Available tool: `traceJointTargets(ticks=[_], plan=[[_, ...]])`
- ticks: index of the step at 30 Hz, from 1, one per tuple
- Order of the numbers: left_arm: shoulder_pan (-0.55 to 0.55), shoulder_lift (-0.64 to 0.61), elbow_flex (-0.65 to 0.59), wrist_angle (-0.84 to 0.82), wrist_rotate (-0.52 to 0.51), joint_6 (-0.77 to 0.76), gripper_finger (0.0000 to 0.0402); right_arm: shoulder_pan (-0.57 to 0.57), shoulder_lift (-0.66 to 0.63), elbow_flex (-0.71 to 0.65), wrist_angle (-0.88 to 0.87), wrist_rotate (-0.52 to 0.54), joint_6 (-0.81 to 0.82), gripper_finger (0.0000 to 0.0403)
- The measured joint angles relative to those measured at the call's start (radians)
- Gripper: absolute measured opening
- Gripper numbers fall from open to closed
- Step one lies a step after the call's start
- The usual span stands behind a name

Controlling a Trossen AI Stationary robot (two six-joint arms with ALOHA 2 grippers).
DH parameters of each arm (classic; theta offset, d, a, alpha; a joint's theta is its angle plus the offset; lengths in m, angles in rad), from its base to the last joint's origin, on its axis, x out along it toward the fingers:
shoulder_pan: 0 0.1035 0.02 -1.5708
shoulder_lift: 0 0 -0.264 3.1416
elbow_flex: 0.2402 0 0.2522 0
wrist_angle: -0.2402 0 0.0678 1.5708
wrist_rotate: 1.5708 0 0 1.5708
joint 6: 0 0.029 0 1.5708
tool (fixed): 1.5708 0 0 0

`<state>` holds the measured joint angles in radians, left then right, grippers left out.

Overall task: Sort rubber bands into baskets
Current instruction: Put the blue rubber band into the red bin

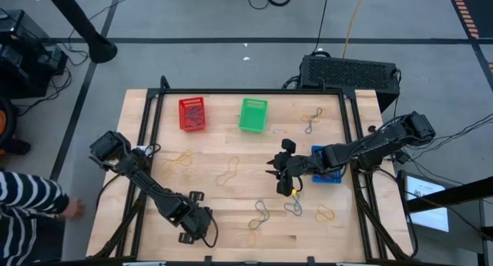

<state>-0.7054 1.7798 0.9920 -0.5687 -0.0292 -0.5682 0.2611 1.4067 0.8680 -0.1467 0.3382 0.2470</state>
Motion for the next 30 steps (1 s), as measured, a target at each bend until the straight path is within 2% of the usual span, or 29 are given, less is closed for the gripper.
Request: traceJointTargets(ticks=[2, 7, 11, 15, 19, 22, 25, 27, 30], plan=[[0.006, -0.012, -0.003, -0.005, 0.003, -0.002, 0.0012, 0.000, 0.000, 0.000, 0.000, 0.000, 0.000, 0.0125], [0.013, -0.077, 0.019, -0.017, 0.002, 0.004, 0.0005, 0.000, 0.000, 0.000, -0.002, 0.000, 0.000, 0.0125], [0.011, -0.166, 0.066, -0.077, -0.086, -0.002, 0.0004, 0.000, 0.000, 0.000, -0.002, 0.000, -0.001, 0.0125], [0.014, -0.275, 0.094, -0.127, -0.282, -0.093, 0.0002, 0.000, 0.000, 0.000, -0.003, 0.000, -0.001, 0.0125], [0.020, -0.367, 0.094, -0.159, -0.461, -0.122, 0.0002, 0.000, 0.000, 0.000, -0.005, -0.002, -0.001, 0.0125], [0.036, -0.439, 0.095, -0.183, -0.670, -0.130, 0.0001, 0.000, 0.000, 0.000, -0.006, -0.002, -0.001, 0.0125], [0.069, -0.494, 0.095, -0.220, -0.827, -0.123, 0.0001, 0.000, 0.000, 0.000, -0.006, -0.002, -0.001, 0.0125], [0.111, -0.534, 0.095, -0.255, -0.881, -0.122, 0.0001, 0.000, 0.000, 0.000, -0.006, -0.002, -0.001, 0.0125], [0.203, -0.586, 0.095, -0.336, -0.909, -0.123, 0.0001, 0.000, 0.000, 0.000, -0.006, -0.002, -0.001, 0.0125]])
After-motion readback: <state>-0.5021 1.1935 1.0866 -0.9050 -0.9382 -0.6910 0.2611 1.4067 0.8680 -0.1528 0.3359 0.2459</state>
